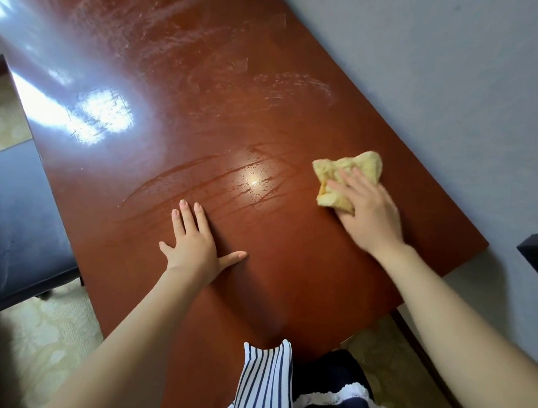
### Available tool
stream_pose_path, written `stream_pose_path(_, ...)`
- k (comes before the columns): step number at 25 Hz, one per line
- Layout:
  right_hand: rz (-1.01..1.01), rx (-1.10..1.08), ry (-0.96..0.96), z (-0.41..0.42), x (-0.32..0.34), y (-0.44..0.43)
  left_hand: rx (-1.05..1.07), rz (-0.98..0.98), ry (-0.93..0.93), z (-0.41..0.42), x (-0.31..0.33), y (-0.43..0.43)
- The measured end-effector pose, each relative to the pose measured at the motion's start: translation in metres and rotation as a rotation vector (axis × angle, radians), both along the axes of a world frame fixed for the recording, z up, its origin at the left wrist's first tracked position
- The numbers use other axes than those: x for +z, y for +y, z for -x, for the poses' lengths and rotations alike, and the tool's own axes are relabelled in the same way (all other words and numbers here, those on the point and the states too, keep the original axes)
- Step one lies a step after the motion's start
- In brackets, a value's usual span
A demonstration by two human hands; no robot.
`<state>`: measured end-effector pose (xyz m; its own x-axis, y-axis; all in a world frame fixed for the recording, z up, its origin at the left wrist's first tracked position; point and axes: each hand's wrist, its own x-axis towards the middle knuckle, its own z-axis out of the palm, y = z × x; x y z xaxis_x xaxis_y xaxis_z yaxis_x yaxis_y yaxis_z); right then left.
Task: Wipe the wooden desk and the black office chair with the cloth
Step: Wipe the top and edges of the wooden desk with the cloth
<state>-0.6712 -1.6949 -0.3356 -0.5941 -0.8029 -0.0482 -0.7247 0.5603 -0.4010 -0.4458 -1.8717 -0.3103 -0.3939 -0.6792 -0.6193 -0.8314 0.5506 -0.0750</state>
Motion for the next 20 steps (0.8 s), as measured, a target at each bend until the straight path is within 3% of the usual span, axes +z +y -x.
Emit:
stream_pose_path(6,-0.141,-0.225,0.049,0.069,-0.001,-0.050,-0.006,-0.006,-0.034,0.003,0.000,-0.003)
stream_pose_path(11,-0.243,-0.386,-0.074,0.092,0.003,-0.112,-0.019,-0.001,-0.055,0.007,0.000,-0.001)
stream_pose_path(15,-0.313,-0.265,-0.062,0.076,0.003,-0.147,-0.021,0.000,-0.059,0.007,0.001,-0.002)
stream_pose_path(20,-0.245,0.034,-0.007,0.012,-0.003,-0.169,-0.018,-0.002,-0.029,0.006,0.001,-0.004)
